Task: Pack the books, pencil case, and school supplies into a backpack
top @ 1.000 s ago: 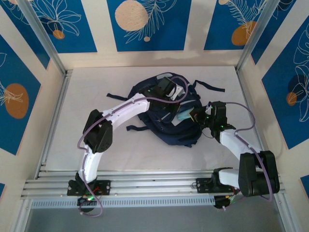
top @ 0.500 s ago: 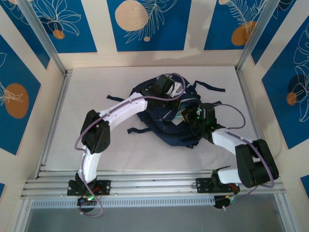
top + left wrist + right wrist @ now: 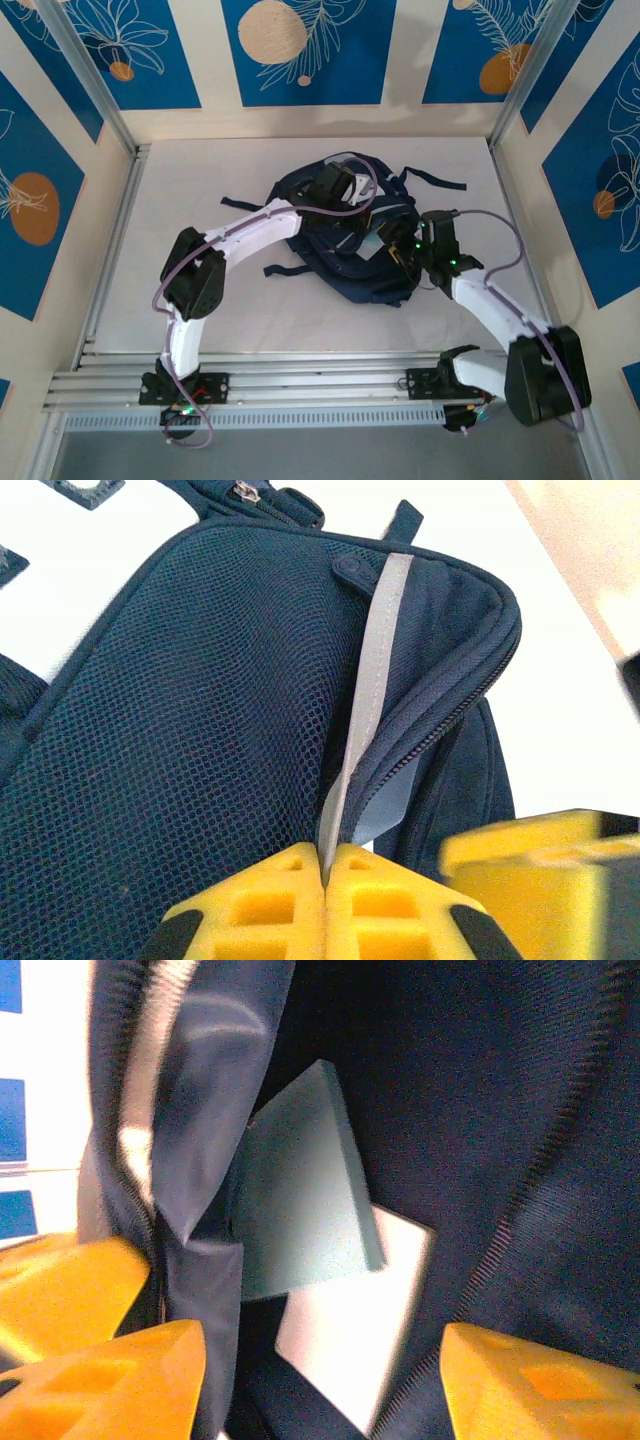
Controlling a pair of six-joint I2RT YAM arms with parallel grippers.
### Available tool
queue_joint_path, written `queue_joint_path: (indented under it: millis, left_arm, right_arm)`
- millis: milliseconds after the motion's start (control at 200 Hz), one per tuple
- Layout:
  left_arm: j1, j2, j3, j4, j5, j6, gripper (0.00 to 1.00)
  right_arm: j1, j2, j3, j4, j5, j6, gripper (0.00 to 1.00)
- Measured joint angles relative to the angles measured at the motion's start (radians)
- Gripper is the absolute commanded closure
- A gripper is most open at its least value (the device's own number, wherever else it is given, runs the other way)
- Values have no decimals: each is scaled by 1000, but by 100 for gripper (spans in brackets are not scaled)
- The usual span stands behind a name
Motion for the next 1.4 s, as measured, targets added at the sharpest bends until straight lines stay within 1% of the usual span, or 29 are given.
queue_joint_path:
  millis: [30,60,155,180,235,315,440,540,630,695,745,820,1005,1230,1395]
  left_arm:
    - [0,0,-4,8,3,-3,100]
    - [1,0,-8,15,6,-6,94]
    - [3,0,-16,32,18,-25,61]
    - [4,0,-17,39,26,-29,55]
    - [6,-2,-20,56,40,-37,49]
    - [16,-18,-42,82,62,-65,40]
    - [60,-98,-156,125,91,-97,31]
    - [122,-182,-273,161,91,-116,29]
    - [183,-243,-369,195,89,-135,29]
    - [218,-273,-431,225,88,-140,29]
    - [240,-287,-480,248,92,-140,29]
    - [249,-293,-542,291,121,-138,29]
    - [240,-293,-682,450,268,-158,30]
    - [206,-275,-719,607,360,-196,33]
    - [151,-224,-748,729,418,-286,35]
  right_arm:
    - [-3,-27,6,-49,7,-21,34]
    - [-6,-54,15,-101,15,-42,34]
    - [-8,-115,48,-237,33,-99,34]
    - [-6,-126,56,-261,34,-108,34]
    - [3,-146,72,-314,38,-126,34]
    - [31,-156,87,-366,47,-134,37]
    - [124,-135,100,-413,73,-126,39]
    - [230,-85,126,-430,124,-103,40]
    - [326,-16,166,-431,183,-80,40]
    - [372,38,200,-430,215,-66,40]
    - [389,77,222,-426,228,-60,40]
    - [393,121,245,-420,249,-55,38]
    - [383,167,262,-410,302,-55,36]
    - [343,190,246,-350,321,-56,36]
    - [270,206,214,-319,318,-69,40]
